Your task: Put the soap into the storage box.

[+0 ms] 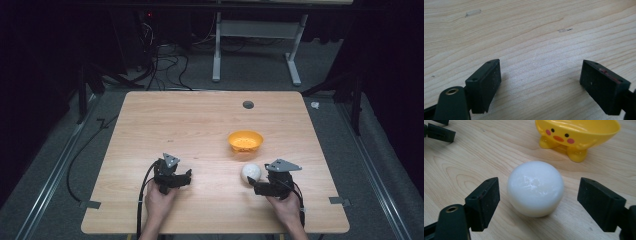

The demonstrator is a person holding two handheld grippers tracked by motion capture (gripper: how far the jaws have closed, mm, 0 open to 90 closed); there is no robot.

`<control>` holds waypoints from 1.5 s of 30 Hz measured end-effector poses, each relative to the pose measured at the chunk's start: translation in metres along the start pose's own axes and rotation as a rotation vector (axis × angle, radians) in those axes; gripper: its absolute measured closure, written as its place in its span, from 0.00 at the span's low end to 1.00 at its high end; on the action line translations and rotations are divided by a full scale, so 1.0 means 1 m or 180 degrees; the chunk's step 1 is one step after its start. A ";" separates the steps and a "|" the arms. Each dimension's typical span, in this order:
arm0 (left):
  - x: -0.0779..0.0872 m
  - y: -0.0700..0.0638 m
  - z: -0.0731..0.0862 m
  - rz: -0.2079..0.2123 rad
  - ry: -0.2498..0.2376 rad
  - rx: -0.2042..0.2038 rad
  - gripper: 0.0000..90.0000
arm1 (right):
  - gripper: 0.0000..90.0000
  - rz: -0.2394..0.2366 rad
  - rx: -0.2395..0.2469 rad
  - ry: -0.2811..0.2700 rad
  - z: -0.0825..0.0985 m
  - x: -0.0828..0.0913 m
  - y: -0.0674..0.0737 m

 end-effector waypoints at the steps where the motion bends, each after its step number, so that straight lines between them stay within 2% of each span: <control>1: 0.000 0.000 0.000 0.0000 0.0001 0.0000 0.20 | 0.19 -0.0016 -0.0006 0.0017 0.000 -0.002 0.001; 13: 0.000 0.000 0.000 0.0001 0.0000 0.0000 0.20 | 0.16 -0.0017 0.0044 0.0128 -0.003 -0.020 0.007; 20: 0.000 0.000 0.000 0.0000 0.0001 0.0000 0.20 | 0.15 -0.0011 -0.0040 0.0167 -0.002 -0.028 0.006; 25: 0.000 0.000 0.000 0.0000 0.0000 0.0000 0.20 | 0.15 0.0013 -0.0018 0.0209 -0.002 -0.033 0.006; 35: 0.000 0.000 0.000 0.0000 0.0001 -0.0001 0.20 | 0.21 0.0085 -0.0016 0.0231 0.000 -0.036 0.005; 45: 0.000 0.000 0.000 0.0007 0.0007 -0.0003 0.19 | 0.26 0.0054 -0.0002 0.0231 0.001 -0.038 0.006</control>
Point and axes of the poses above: each handheld gripper's, and its own axes: x roughly backward along the jaws, z roughly out of its underside, y roughly to its left, the point moved 10 cm from there along -x, roughly forward along the jaws, and after that the axes turned 9 degrees about x, right-handed, at the moved point
